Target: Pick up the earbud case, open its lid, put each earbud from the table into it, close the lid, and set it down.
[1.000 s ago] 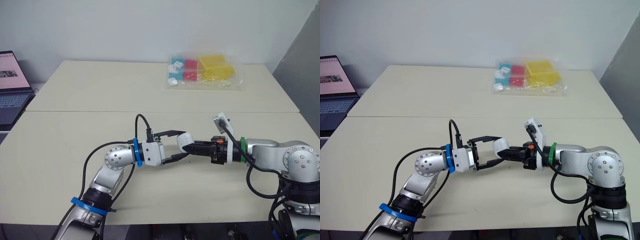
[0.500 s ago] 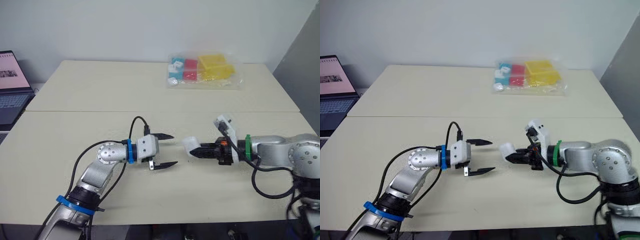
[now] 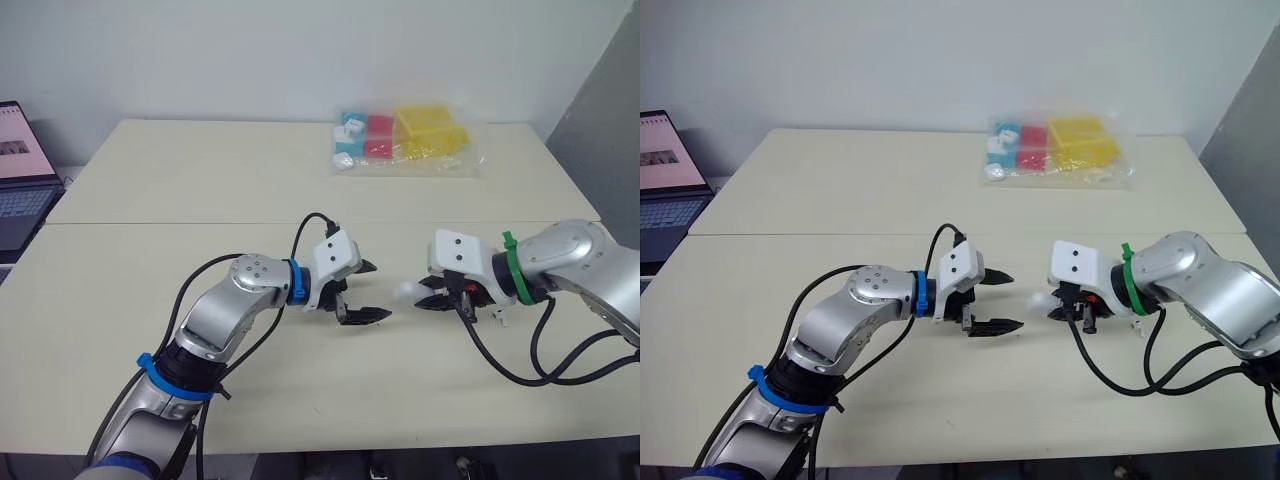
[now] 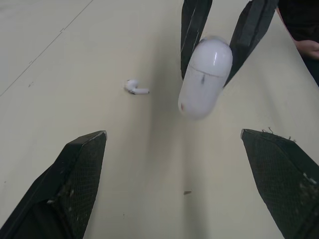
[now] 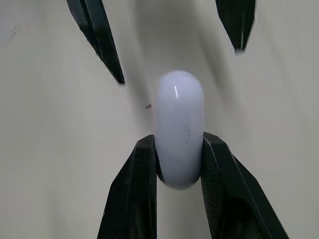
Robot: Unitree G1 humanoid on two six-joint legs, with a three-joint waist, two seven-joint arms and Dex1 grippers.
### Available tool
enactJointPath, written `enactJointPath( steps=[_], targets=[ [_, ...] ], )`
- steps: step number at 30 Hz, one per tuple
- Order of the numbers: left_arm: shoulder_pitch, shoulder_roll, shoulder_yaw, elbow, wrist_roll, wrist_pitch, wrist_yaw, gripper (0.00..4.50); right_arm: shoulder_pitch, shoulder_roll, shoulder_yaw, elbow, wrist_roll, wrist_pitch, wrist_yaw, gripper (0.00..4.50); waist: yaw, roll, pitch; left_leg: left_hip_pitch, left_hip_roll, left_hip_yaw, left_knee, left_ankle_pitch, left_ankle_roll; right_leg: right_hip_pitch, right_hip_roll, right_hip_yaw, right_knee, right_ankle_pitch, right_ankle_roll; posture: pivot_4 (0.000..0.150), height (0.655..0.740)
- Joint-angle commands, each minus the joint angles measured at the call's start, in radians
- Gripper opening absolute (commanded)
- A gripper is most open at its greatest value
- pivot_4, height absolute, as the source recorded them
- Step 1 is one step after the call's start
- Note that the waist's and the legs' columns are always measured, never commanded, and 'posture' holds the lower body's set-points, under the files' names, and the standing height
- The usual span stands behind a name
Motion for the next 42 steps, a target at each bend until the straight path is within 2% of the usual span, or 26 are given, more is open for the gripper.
enactJointPath(
  steps=[1,11,23,27,36,42],
  targets=[
    [-0.026,0.000,-0.009,-0.035,-0.011,0.006,-0.019,4.50,-0.029,0.009,-0.013,0.003,-0.055,-0.023,0.056,0.77,0.001,0.000,0.000,0.000,0.000,0.000,0.000,0.000,0.000,0.000,0.000,0.000,0.000,0.000,0.000,0.150,0.7400],
    [-0.049,-0.029,-0.005,-0.044,-0.036,0.050,-0.021,4.50,-0.022,0.044,-0.021,0.010,-0.161,-0.053,0.138,0.77,0.002,0.000,0.000,0.000,0.000,0.000,0.001,0.000,0.000,0.000,0.000,0.000,0.000,0.000,0.000,0.150,0.7400],
    [-0.056,-0.033,-0.042,-0.055,-0.019,0.039,-0.027,4.50,-0.006,0.084,-0.031,-0.003,-0.198,-0.038,0.155,0.77,0.002,0.000,0.000,0.000,0.000,0.000,0.001,0.000,0.000,0.000,0.000,0.000,0.002,0.000,0.000,0.150,0.7400],
    [-0.054,-0.033,-0.053,-0.053,-0.012,0.034,-0.023,3.62,-0.003,0.094,-0.035,-0.008,-0.200,-0.032,0.153,0.77,0.002,0.000,0.000,0.000,-0.001,0.000,0.001,0.000,0.000,0.000,0.000,0.001,0.002,0.000,0.000,0.150,0.7400],
    [-0.053,-0.036,-0.056,-0.041,0.007,0.028,-0.010,0.87,-0.001,0.102,-0.040,-0.008,-0.207,-0.030,0.156,0.77,0.002,0.000,0.000,0.001,-0.001,0.000,0.002,0.000,0.000,0.000,0.000,0.001,0.002,0.000,0.000,0.150,0.7400],
    [-0.047,-0.036,-0.055,-0.048,0.010,0.032,-0.008,0.84,-0.001,0.107,-0.041,-0.008,-0.211,-0.027,0.159,0.77,0.002,0.000,0.000,0.001,-0.001,0.000,0.002,0.000,0.000,0.001,0.000,0.001,0.002,0.000,0.000,0.150,0.7400]
  ],
)
